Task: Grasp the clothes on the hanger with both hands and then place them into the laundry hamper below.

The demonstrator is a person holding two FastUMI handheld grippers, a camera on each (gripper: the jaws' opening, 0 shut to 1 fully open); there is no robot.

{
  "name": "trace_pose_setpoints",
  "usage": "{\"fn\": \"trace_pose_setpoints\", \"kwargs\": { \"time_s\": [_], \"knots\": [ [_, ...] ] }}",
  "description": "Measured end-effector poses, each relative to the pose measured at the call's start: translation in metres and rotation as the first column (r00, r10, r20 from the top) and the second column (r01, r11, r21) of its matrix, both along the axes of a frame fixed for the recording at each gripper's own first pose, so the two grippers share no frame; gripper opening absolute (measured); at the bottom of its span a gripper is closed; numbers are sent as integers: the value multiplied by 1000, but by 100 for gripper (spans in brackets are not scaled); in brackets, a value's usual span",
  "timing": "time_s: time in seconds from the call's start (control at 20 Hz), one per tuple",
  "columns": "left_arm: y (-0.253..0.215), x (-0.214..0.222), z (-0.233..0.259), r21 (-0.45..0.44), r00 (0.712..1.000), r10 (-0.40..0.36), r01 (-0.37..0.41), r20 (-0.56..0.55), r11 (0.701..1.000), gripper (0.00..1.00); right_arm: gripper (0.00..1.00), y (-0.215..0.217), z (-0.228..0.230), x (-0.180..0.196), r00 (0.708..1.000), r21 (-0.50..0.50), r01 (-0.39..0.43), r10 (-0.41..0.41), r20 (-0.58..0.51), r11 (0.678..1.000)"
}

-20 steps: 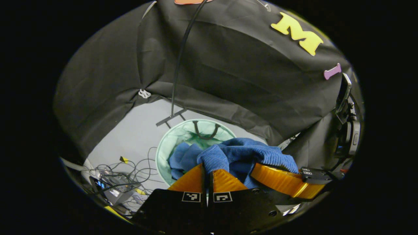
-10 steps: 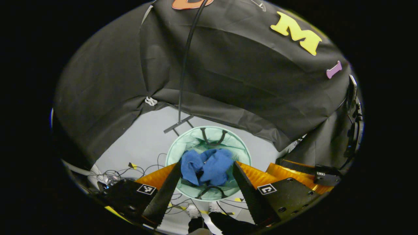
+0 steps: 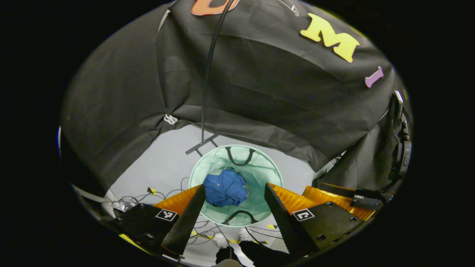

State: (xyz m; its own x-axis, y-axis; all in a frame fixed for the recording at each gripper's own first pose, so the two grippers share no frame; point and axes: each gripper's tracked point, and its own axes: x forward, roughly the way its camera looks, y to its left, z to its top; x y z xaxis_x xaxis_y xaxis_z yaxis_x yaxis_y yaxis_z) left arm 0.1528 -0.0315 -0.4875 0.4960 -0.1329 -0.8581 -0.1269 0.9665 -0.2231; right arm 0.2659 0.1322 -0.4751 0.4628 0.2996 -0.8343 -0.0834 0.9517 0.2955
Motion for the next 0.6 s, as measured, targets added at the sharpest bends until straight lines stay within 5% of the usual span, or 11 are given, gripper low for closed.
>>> {"fn": "trace_pose_setpoints", "kwargs": {
  "time_s": [0.3,0.6],
  "knots": [
    [-4,8,86,60,981,-64,54,181,997,97,92,-16,75,4,977,-16,-4,7,213,1000],
    [-20,6,215,72,894,-73,46,441,996,100,92,-35,197,-26,899,56,-35,7,439,998]
  ]
}}
